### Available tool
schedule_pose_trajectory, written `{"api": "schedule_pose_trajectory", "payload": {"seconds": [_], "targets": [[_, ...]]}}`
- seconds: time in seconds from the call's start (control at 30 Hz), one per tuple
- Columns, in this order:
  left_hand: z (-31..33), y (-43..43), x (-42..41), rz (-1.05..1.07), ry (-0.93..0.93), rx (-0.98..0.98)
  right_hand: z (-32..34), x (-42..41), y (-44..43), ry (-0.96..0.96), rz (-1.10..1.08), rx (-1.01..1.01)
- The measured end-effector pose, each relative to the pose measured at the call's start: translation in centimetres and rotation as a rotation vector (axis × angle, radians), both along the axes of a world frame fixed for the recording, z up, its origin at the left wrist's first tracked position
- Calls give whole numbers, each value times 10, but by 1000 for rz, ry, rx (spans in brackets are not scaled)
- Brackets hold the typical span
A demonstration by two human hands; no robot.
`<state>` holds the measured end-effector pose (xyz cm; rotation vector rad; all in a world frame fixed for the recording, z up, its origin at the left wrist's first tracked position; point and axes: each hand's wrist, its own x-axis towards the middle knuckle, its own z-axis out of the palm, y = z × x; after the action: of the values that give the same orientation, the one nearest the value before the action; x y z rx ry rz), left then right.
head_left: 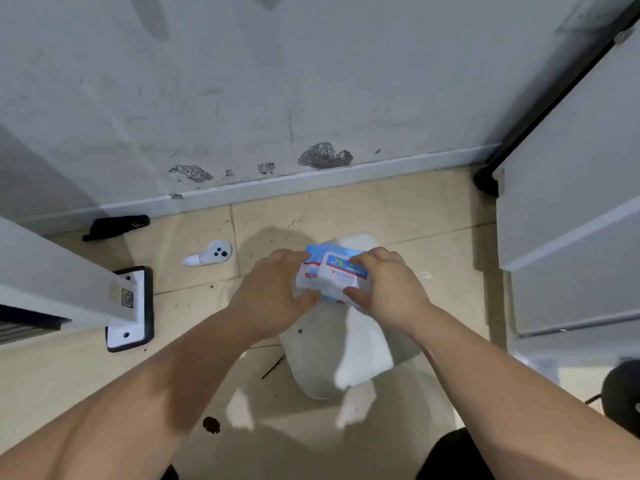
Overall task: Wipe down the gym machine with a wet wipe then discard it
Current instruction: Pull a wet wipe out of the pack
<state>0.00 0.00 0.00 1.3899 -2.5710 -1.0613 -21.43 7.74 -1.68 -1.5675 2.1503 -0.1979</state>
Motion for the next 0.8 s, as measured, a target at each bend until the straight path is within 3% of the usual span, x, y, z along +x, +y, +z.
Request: {"api": "schedule_pose_trajectory", "payload": {"seconds": [0.1,0.27,0.43,0.8], "targets": [[-23,-2,-6,35,98,-9,-13,-2,-17,91,88,0],[-43,-15,-20,24,80,8,-17,-6,-21,121,110,24],[-54,-12,-12,-157,-67,-82,-25,-4,-6,146,96,-51],[-53,-11,-13,-205,-163,-79,-28,-14,-12,77,61,-149]]}}
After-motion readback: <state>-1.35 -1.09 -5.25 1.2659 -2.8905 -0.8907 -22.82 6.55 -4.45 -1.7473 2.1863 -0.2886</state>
